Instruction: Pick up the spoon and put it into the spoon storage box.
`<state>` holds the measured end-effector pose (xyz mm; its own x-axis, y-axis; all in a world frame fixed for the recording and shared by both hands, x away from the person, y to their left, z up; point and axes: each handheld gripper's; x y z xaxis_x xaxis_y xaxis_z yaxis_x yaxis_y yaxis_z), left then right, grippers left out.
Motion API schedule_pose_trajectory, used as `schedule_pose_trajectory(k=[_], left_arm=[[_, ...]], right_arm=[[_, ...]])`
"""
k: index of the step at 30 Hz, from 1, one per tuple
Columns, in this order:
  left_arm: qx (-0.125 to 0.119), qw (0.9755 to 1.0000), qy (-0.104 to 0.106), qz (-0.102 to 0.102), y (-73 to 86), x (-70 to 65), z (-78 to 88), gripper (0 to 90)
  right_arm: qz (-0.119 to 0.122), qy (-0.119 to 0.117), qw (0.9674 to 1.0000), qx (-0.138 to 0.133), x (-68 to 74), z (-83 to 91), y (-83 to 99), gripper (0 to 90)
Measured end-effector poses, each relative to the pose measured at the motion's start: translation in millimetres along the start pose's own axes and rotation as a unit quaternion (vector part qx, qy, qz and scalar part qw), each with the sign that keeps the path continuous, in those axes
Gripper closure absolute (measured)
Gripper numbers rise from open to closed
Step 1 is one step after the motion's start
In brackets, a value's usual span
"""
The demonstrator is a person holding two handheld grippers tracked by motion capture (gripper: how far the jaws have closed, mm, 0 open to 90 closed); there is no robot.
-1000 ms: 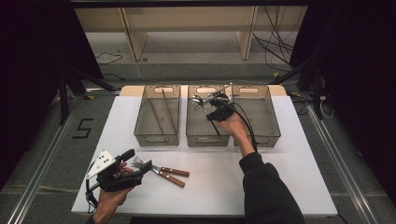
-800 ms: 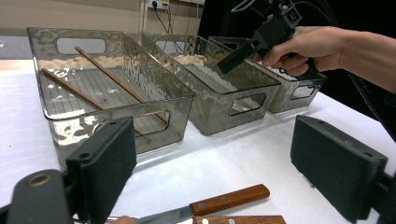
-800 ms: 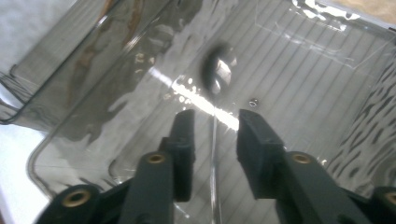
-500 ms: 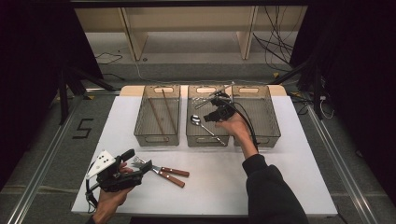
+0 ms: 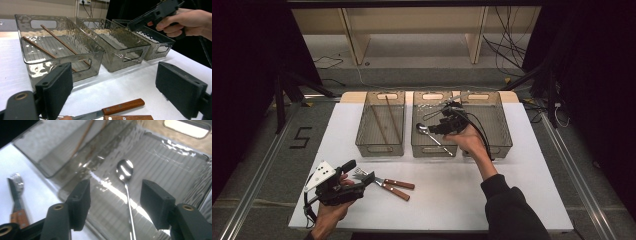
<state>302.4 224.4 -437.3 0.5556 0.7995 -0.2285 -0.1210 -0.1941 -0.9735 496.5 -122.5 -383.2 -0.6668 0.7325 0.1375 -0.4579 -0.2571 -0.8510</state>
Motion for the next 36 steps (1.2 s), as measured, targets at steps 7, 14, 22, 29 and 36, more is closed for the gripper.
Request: schedule_pose_trajectory(k=[7,14,22,29,36], left_arm=[[0.001,1.0000,-0.002,0.001,0.2,1.0,0.0,13.9],[0.005,1.0000,-0.004,0.002,0.4,1.4,-0.5,13.9],[0.010,0.9999,-0.002,0.004,-0.1,1.5,-0.4,13.9],[0.014,0.9999,-0.004,0.004,-0.4,2.2,-0.1,14.0],[0.017,0.9998,-0.003,0.005,-0.6,2.2,-0.7,14.2]], right_arm=[[0.013,-0.017,0.9992,-0.034,13.2,22.8,8.7,35.4],[0.026,-0.033,0.9971,-0.064,26.0,46.3,24.5,32.9],[0.024,-0.041,0.9941,-0.097,32.5,70.7,45.1,31.9],[0.009,-0.044,0.9923,-0.115,32.3,90.3,75.5,31.1],[-0.002,-0.042,0.9904,-0.132,33.0,109.1,102.3,30.7]])
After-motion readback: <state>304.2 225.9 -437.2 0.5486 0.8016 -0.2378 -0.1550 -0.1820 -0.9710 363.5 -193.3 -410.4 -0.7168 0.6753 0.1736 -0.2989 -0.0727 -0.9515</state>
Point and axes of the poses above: each handheld gripper's, and its own axes: z roughly backward along the jaws, y roughly out of its underside, x roughly to its left, and after that the axes turned 15 degrees about -x, right-handed
